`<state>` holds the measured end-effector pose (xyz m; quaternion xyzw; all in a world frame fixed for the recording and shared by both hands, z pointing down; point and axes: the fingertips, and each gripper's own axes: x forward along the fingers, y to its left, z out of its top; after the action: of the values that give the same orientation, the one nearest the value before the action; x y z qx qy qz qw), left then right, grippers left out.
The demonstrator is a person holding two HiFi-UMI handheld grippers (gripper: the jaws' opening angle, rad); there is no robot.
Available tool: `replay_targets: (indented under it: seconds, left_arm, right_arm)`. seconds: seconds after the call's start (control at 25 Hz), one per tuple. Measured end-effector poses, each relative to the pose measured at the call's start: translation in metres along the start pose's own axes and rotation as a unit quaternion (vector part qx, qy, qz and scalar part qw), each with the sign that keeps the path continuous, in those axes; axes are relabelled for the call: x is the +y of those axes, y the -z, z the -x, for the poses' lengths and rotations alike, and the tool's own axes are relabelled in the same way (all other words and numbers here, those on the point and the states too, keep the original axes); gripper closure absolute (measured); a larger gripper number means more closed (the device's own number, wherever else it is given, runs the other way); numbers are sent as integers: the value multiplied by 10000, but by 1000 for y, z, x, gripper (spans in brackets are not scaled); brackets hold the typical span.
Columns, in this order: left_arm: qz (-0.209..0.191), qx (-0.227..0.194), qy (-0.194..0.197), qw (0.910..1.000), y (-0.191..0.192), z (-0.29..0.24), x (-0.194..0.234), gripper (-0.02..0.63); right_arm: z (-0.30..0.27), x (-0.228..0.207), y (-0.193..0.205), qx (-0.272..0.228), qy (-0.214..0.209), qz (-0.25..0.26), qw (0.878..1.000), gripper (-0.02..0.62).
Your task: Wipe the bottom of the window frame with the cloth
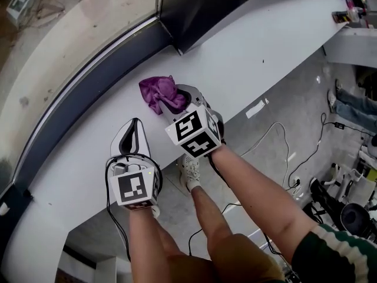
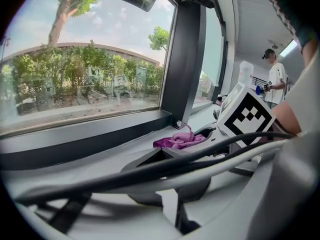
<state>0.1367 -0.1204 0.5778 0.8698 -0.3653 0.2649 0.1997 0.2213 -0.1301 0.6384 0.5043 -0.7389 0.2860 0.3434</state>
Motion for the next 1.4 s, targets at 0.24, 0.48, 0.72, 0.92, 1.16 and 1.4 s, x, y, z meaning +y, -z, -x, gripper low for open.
replay_targets:
  seconds: [0.24, 0.48, 0.72, 0.92, 1.16, 1.4]
  left_arm:
    - [33, 29, 82, 10000, -4, -16, -19, 601]
    - [-31, -60, 223, 9997, -13, -28, -37, 601]
    - [-83, -74, 293, 9995, -12, -28, -47, 601]
    - [-43, -15, 315, 9995, -6, -26, -52, 601]
    - [158, -69, 268, 9995, -1, -21, -52, 601]
    - [26, 26, 200, 9998, 1, -12, -50, 601]
  right_arm:
    - [7, -31, 8, 63, 161, -11, 9998, 436]
    - [15, -51, 15, 81, 285, 21, 9996, 436]
    - [19, -58, 19, 9, 414, -216, 9989, 436]
    - [21, -57, 22, -47, 371, -229, 9990, 437]
    - [32, -53, 40, 37, 395, -129, 9991, 439]
    - [46, -47, 59, 86, 447, -192, 9988, 440]
